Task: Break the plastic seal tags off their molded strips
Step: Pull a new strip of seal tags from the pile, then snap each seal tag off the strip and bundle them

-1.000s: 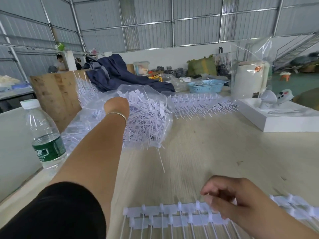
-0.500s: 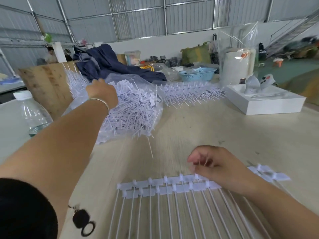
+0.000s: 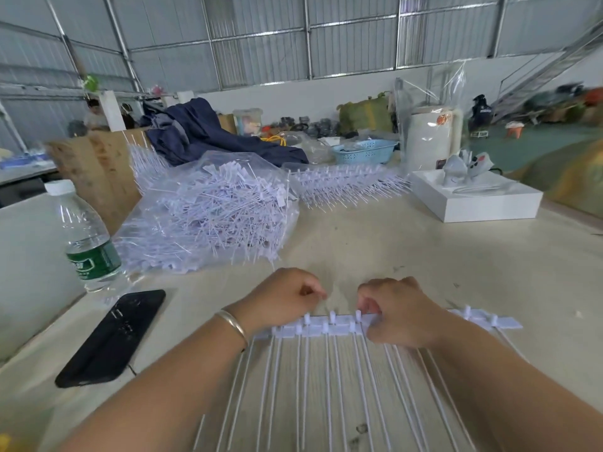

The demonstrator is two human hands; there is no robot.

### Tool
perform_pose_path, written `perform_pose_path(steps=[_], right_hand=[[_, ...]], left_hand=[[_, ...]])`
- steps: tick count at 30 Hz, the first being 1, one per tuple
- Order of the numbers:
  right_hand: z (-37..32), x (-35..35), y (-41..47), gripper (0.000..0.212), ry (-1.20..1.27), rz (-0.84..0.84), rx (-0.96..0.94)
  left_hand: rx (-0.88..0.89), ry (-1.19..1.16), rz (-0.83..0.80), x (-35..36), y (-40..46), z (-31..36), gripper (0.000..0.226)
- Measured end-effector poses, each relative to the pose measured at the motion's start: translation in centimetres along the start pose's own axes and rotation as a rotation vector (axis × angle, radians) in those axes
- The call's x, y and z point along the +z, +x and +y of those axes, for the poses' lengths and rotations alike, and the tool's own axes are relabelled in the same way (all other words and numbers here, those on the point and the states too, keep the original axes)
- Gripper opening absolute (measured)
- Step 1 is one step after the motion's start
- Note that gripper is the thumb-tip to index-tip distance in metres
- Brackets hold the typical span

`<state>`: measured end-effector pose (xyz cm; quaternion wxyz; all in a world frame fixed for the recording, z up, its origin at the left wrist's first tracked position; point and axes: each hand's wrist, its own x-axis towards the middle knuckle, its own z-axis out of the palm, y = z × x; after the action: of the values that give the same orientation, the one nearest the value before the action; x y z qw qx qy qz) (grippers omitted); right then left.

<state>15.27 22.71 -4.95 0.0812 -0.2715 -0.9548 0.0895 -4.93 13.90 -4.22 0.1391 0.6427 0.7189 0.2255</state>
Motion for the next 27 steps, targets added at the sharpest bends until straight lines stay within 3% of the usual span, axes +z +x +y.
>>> perform_pose_path(steps=[3,6,8,10,12,17,22,24,27], right_hand=[[0.7,0.0,0.3,0.012,-0.064,0.064,-0.016],[1.3,0.1,1.0,0.006,-0.149,0.117,0.015],[1.8,0.0,1.5,0.013,-0.227,0.124,0.074],[2.3,-0.1,2.0,0.021,-0.273,0.118,0.141],[2.9,0.0,2.2,0.027,-0.249,0.125,0.196],[3.4,0.0,2.5,0.032,-0.111,0.101,0.332],[3.2,-0.2,2.6,0.022,-0.198,0.054,0.390],[3.0,-0.2,2.5,0.023,-0.248,0.104,0.373],[3.1,-0.5,2.2,0.028,-0.376,0.320,0.318]], left_hand=[[0.030,-0.063,0.015,0.6,-0.1,-0.1,0.011],[0.061,0.052,-0.015,0.4,-0.2,-0.3,0.024],[0.038,0.153,0.002,0.3,-0.1,-0.4,0.032],[-0.008,0.239,0.032,0.1,0.1,-0.6,0.025],[-0.036,0.304,0.041,0.0,0.2,-0.8,0.009],[-0.030,0.327,0.046,0.7,0.3,0.2,0.019],[-0.004,0.354,0.057,1.4,0.3,0.3,0.036],[-0.004,0.281,0.069,1.7,-0.1,-0.2,0.050],[-0.020,0.191,0.020,2.0,-0.5,-0.7,0.065]])
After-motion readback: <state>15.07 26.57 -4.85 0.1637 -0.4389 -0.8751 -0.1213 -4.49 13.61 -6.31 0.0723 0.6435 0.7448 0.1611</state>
